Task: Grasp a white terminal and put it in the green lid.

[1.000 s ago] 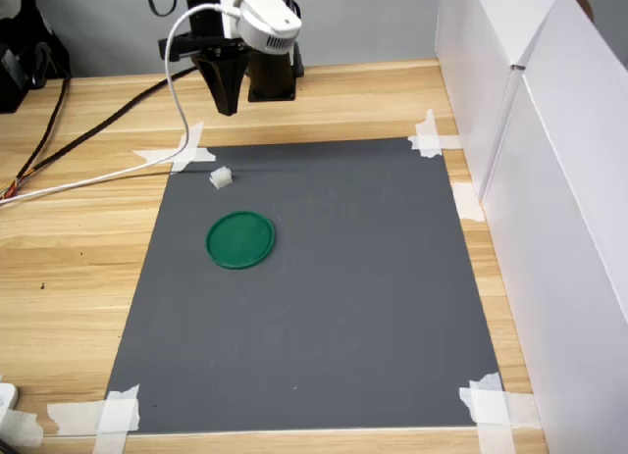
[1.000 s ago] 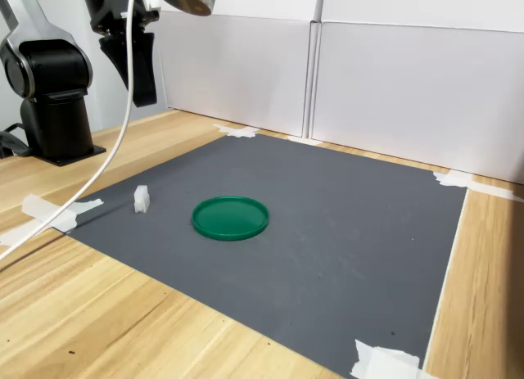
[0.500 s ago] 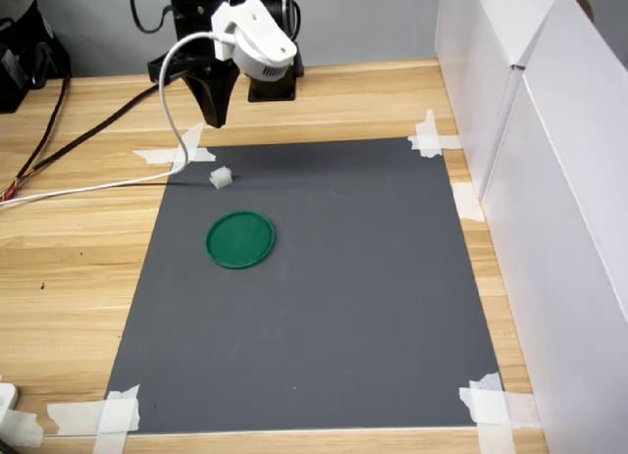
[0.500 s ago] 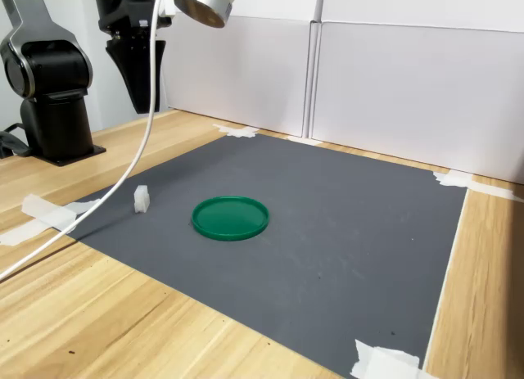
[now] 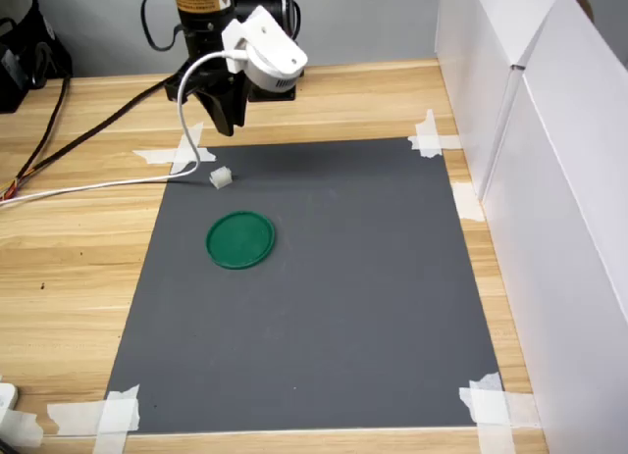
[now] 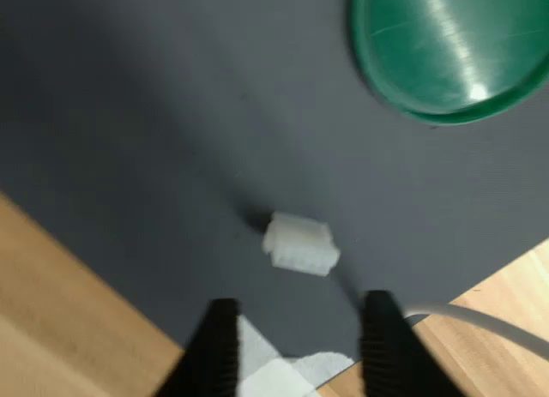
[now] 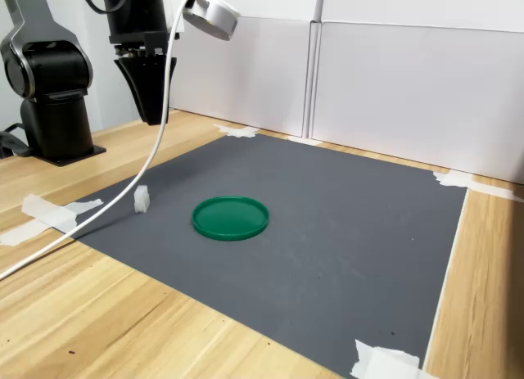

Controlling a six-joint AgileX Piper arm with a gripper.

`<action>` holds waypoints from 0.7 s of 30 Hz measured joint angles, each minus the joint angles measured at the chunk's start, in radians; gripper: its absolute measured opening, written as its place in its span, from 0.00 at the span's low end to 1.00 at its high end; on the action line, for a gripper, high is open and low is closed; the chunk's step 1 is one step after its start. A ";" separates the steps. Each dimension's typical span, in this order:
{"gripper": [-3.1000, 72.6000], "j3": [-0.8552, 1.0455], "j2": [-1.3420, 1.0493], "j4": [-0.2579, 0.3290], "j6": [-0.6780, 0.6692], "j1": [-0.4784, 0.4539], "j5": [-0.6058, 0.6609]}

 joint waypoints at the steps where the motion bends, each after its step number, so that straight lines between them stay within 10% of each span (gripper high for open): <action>1: 0.63 -0.001 0.002 -0.007 0.019 0.000 -0.005; 8: 0.87 -0.001 0.029 -0.050 0.118 -0.006 -0.037; 21: 0.89 -0.012 0.030 0.121 -0.077 -0.216 0.019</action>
